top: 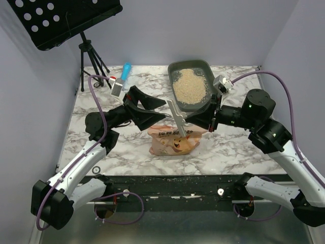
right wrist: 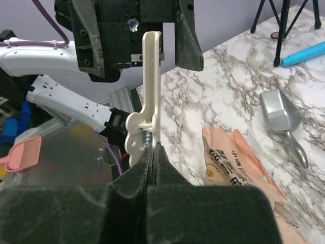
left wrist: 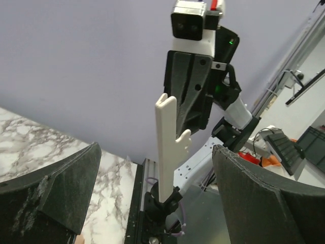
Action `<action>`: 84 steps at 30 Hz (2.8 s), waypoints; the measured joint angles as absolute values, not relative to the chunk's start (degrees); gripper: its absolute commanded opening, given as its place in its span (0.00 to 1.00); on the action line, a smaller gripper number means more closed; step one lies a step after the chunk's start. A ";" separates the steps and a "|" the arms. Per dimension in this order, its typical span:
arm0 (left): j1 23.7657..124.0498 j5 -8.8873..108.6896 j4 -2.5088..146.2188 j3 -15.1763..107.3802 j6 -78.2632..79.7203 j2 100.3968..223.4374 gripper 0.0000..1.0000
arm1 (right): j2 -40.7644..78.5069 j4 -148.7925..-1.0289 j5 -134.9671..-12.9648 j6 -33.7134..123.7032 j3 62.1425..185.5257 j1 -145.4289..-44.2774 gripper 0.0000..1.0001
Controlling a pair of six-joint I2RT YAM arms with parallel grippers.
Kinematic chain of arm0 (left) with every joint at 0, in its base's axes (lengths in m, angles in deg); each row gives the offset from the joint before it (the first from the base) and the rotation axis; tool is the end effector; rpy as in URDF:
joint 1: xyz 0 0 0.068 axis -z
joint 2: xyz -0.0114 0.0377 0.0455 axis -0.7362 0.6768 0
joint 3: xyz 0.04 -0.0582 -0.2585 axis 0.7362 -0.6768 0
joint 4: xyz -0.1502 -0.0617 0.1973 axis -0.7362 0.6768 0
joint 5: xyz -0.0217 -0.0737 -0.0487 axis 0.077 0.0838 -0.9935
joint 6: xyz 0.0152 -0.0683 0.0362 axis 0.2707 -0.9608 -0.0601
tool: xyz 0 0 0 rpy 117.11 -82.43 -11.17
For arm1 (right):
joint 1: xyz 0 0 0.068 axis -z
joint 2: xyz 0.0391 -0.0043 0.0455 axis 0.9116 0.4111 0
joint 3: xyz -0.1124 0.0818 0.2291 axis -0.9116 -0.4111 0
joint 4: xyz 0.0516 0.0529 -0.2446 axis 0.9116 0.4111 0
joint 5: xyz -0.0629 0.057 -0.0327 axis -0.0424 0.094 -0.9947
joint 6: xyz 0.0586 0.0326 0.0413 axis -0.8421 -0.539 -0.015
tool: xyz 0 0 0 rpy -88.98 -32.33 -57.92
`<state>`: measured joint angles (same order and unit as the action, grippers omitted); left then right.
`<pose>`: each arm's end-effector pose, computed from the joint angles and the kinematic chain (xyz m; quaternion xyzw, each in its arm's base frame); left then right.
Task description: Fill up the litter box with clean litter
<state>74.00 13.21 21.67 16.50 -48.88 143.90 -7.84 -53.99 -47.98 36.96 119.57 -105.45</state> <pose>0.1782 -0.1426 0.4028 0.2058 0.4924 -0.6964 0.4799 0.1374 0.1627 0.4409 -0.3431 0.6443 0.4866 0.4800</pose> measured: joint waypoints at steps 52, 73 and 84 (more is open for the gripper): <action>73.41 8.95 8.29 16.37 -56.31 146.37 0.00 | -3.99 -60.09 -42.47 34.14 117.24 -105.04 0.64; 73.39 7.51 17.16 16.63 -51.00 144.09 0.00 | -0.69 -55.71 -38.14 39.06 121.65 -105.04 0.67; 73.39 6.94 18.15 17.50 -50.45 144.11 0.00 | 0.75 -58.12 -34.25 36.37 121.65 -105.06 0.66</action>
